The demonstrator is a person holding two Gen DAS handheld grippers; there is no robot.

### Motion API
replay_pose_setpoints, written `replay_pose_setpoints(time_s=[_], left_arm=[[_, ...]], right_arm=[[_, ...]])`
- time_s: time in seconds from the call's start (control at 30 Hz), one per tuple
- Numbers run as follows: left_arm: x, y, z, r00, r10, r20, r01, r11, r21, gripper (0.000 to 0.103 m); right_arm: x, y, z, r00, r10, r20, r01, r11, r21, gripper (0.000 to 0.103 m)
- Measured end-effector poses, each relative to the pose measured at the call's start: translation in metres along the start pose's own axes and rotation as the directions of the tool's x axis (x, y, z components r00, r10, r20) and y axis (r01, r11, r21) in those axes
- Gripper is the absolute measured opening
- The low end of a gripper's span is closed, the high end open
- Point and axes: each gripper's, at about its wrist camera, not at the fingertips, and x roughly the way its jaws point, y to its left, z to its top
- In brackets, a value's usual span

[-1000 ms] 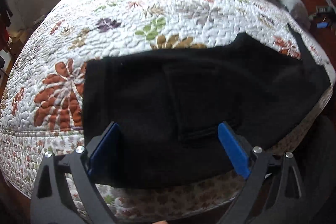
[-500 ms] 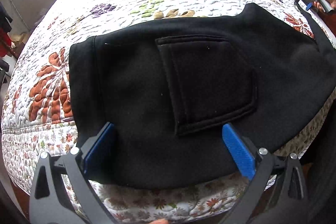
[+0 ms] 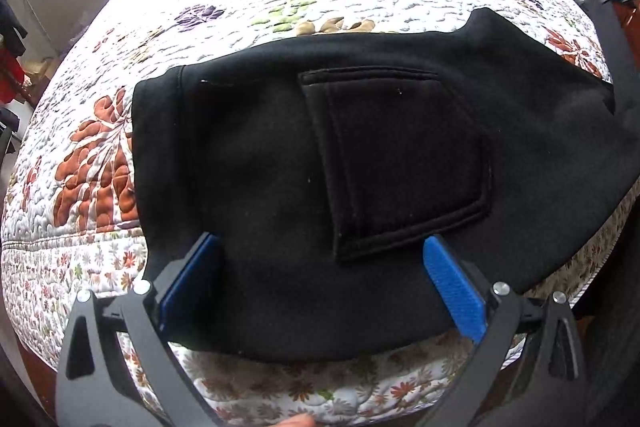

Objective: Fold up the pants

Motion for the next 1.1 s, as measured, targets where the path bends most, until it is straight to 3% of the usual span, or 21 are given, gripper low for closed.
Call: replay_pose_setpoints(time_s=[0.17,0.27,0.37,0.53,0.63,0.83,1.0,1.1], left_arm=[[-0.002,-0.004,-0.002,1.000,0.012,0.005,-0.012,1.000,-0.006,0.101],[-0.003,-0.007,-0.004,0.999,0.030,0.012,-0.029,1.000,-0.011,0.101],[-0.004,-0.009,-0.004,0.999,0.037,0.013,-0.037,0.999,-0.018,0.101],[-0.004,-0.010,-0.005,0.999,0.049,0.013,-0.048,0.999,-0.024,0.101],[-0.005,-0.011,-0.005,0.998,0.054,0.011,-0.054,0.998,-0.030,0.101],[-0.005,-0.013,-0.006,0.998,0.061,0.006,-0.061,0.998,-0.031,0.101],[-0.004,-0.014,-0.005,0.998,0.063,0.004,-0.063,0.998,-0.030,0.101],[-0.003,-0.014,-0.004,0.998,0.064,0.004,-0.063,0.998,-0.030,0.101]], right_arm=[[-0.086,-0.059,-0.022,0.970,0.138,0.200,-0.150,0.987,0.050,0.005],[-0.098,-0.114,-0.054,0.940,0.189,0.283,-0.237,0.960,0.146,0.005],[-0.073,-0.168,-0.104,0.917,0.226,0.328,-0.317,0.913,0.258,0.005],[-0.004,-0.224,-0.176,0.931,0.222,0.291,-0.328,0.858,0.395,0.006],[0.021,-0.251,-0.209,0.921,0.250,0.299,-0.371,0.796,0.478,0.006],[0.038,-0.276,-0.232,0.891,0.309,0.334,-0.449,0.718,0.533,0.006],[0.033,-0.289,-0.245,0.861,0.312,0.403,-0.503,0.642,0.579,0.006],[0.028,-0.293,-0.253,0.842,0.313,0.439,-0.531,0.623,0.574,0.005]])
